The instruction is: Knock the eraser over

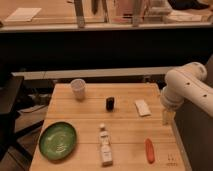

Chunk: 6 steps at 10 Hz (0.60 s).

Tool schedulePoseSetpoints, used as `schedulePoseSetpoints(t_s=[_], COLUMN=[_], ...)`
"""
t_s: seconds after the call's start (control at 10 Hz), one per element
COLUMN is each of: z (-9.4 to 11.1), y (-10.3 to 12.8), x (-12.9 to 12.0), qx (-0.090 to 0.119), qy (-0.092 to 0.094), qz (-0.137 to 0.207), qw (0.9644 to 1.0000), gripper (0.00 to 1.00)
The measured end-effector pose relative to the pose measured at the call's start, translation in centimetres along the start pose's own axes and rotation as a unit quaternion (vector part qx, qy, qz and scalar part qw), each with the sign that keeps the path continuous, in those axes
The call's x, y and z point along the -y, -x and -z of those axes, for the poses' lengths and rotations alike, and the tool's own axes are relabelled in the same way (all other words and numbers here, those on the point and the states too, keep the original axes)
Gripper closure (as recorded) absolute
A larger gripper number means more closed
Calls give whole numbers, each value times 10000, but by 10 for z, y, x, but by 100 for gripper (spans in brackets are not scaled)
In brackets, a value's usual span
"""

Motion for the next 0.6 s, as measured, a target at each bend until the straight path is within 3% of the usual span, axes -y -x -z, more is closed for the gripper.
schedulePoseSetpoints(t_s=[0.6], z=[-4], y=[9], x=[8], qx=[-8], qy=[-39], qz=[106], qw=[9999], gripper=[20])
